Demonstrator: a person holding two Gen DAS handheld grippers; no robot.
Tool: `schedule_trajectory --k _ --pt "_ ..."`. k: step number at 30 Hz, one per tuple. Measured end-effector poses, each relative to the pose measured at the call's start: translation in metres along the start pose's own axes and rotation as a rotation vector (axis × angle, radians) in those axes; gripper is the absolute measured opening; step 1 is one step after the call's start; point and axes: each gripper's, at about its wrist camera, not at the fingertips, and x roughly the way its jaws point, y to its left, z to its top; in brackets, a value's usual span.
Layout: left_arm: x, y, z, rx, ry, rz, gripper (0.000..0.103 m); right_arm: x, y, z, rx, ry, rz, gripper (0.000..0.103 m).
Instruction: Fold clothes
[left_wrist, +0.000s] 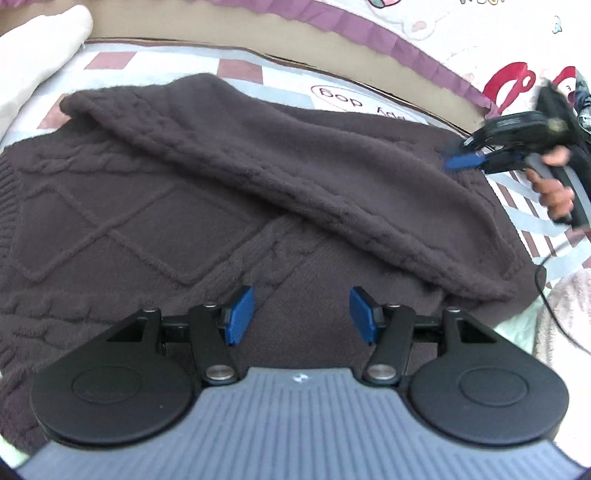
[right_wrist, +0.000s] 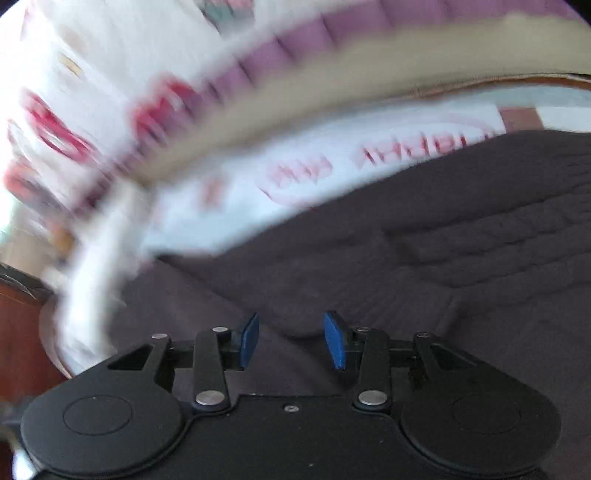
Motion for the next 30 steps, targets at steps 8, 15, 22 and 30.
schedule_trajectory --k 8,15,22,30 --pt "-0.002 0.004 -0.009 -0.027 0.003 -0.009 0.056 0.019 -0.030 -0.001 0.130 0.344 0.034 0.045" --pt "-0.001 0.012 -0.009 -0.060 -0.003 -0.024 0.056 0.010 -0.019 -0.013 -0.144 0.386 0.128 0.049" --pt "-0.001 0.011 -0.010 -0.075 -0.009 -0.022 0.057 0.000 0.027 -0.054 -0.488 0.309 0.075 0.062" --pt "0.001 0.012 -0.011 -0.084 -0.011 -0.025 0.058 -0.043 0.071 -0.093 -0.690 0.073 0.079 0.012"
